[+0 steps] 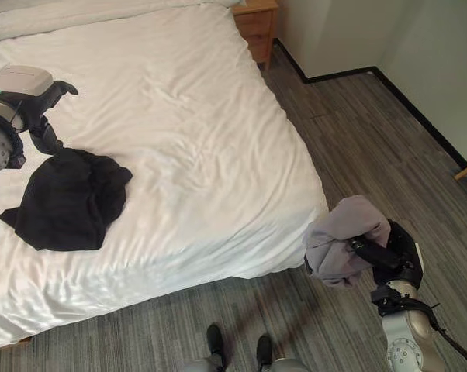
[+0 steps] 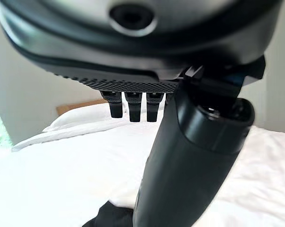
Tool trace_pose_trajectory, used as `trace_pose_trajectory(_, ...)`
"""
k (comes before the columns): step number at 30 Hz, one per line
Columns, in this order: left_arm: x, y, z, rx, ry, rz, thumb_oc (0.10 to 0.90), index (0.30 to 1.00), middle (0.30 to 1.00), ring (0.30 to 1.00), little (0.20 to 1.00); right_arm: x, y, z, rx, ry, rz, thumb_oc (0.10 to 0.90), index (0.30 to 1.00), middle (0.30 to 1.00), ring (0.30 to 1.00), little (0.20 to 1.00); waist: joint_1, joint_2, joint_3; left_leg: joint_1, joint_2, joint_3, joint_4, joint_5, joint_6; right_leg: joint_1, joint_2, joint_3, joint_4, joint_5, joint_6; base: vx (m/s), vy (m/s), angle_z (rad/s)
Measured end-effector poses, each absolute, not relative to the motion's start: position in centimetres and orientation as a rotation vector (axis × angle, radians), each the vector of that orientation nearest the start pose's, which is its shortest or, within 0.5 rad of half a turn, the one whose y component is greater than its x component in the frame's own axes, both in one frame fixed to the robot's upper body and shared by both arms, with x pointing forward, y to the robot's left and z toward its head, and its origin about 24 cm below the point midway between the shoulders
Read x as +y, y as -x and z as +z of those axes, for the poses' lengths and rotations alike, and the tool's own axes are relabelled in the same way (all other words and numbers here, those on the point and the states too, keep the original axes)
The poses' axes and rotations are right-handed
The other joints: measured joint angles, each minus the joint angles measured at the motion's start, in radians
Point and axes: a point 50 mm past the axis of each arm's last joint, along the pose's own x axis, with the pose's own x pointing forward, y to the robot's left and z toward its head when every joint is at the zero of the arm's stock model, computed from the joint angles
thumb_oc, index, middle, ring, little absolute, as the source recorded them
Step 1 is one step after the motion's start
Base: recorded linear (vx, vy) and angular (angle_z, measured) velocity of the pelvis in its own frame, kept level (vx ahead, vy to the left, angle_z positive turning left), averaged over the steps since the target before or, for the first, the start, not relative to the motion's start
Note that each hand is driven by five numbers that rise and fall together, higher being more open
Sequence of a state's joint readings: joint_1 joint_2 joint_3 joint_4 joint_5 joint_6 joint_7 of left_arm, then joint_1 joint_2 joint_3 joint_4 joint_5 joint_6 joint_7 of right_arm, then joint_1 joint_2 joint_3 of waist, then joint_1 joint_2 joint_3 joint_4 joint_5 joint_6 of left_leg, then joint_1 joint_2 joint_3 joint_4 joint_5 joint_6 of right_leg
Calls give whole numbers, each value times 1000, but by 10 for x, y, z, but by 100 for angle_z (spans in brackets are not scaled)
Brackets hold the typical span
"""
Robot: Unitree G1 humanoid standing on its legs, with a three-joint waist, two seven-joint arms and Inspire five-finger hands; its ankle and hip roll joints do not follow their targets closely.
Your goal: Pick up bed clothes into laundry basket.
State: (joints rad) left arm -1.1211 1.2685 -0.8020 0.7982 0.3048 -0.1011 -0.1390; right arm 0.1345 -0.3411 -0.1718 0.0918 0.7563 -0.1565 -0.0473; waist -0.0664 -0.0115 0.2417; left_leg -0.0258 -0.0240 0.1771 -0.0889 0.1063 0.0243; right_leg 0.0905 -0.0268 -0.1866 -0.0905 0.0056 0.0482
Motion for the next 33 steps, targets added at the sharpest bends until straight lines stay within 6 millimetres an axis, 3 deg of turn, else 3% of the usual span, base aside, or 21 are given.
trace_pose_trajectory(5, 380, -327, 254, 274, -1634, 152, 800, 900, 900, 900, 900, -272, -218, 29, -18, -392, -319, 400, 300, 300, 300, 300, 9, -15, 1, -3, -6, -13, 0, 2, 3, 2, -4, -4, 0, 0, 0, -8, 5, 7)
trace_pose_trajectory(11, 383, -326, 250, 301, -1603, 160, 800, 900, 900, 900, 900, -261, -221, 26, 5, -391, -276, 400, 300, 300, 300, 300, 21, -58, 1, -13, -7, -20, 1, 6, 8, -5, -3, -5, 0, 0, 0, -41, 4, 4)
trace_pose_trajectory(15, 389, -329, 242, 338, -1536, 206, 800, 900, 900, 900, 900, -255, -225, 27, 7, -387, -239, 400, 300, 300, 300, 300, 12, -63, 3, -52, -6, -22, 4, 15, 5, -52, -3, -10, 12, 0, 0, -167, -10, 3)
trace_pose_trajectory(18, 384, -335, 254, 276, -1517, 257, 800, 900, 900, 900, 900, -246, -236, 33, -7, -376, -185, 400, 300, 300, 300, 300, -6, -68, 17, -155, 0, -47, 2, 52, 0, -141, 5, -29, 15, 17, -16, -149, -26, 21)
trace_pose_trajectory(22, 376, -346, 256, 251, -1502, 286, 800, 900, 900, 900, 900, -231, -244, 36, -4, -374, -111, 400, 300, 300, 300, 300, -20, -115, 93, -209, 12, -50, 1, 70, -10, -190, 18, -31, 1, 40, -26, -64, -7, 3)
trace_pose_trajectory(28, 380, -347, 279, 205, -1535, 433, 800, 900, 900, 900, 900, -209, -246, 31, 34, -378, -23, 400, 300, 300, 300, 300, -24, -126, 129, -245, 21, -30, 1, 74, -12, -231, 25, -18, 0, 51, -26, 23, -4, -10)
trace_pose_trajectory(29, 382, -346, 280, 217, -1545, 446, 447, 371, 371, 371, 371, -207, -247, 31, 32, -379, -11, 400, 300, 300, 300, 300, -19, -129, 131, -245, 25, -21, 1, 75, -11, -235, 28, -3, 0, 53, -26, 37, -4, -20)
trace_pose_trajectory(30, 383, -345, 280, 223, -1540, 449, 400, 300, 300, 300, 300, -209, -246, 31, 31, -379, -16, 400, 300, 300, 300, 300, -18, -130, 131, -241, 27, -20, 1, 76, -10, -232, 29, -1, 0, 53, -25, 39, -12, -15)
trace_pose_trajectory(33, 385, -344, 278, 235, -1533, 452, 400, 300, 300, 300, 300, -217, -244, 31, 25, -378, -47, 400, 300, 300, 300, 300, -20, -134, 133, -227, 29, -20, 1, 76, -9, -219, 31, 1, 0, 53, -25, 33, -6, -2)
